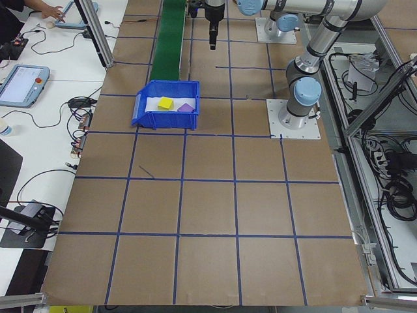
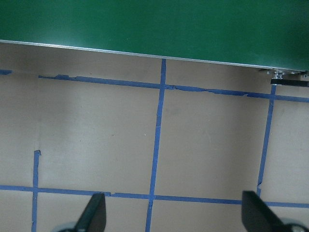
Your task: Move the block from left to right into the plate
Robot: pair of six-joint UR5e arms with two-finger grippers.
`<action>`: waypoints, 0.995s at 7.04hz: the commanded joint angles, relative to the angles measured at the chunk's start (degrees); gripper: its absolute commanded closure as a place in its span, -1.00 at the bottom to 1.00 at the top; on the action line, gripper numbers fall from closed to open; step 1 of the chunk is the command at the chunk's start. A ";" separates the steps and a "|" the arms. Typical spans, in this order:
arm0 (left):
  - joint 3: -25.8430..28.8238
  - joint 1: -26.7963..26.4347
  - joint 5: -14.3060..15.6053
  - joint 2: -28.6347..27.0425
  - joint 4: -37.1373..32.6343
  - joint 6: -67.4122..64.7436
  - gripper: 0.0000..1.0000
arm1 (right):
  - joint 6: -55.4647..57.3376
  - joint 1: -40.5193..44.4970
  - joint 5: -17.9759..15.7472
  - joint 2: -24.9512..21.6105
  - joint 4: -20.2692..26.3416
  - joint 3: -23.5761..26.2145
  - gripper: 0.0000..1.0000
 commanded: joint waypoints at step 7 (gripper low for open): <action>0.09 1.32 0.51 -5.08 9.12 5.56 -1.00 | 0.08 0.52 0.00 0.00 -0.12 0.00 -1.00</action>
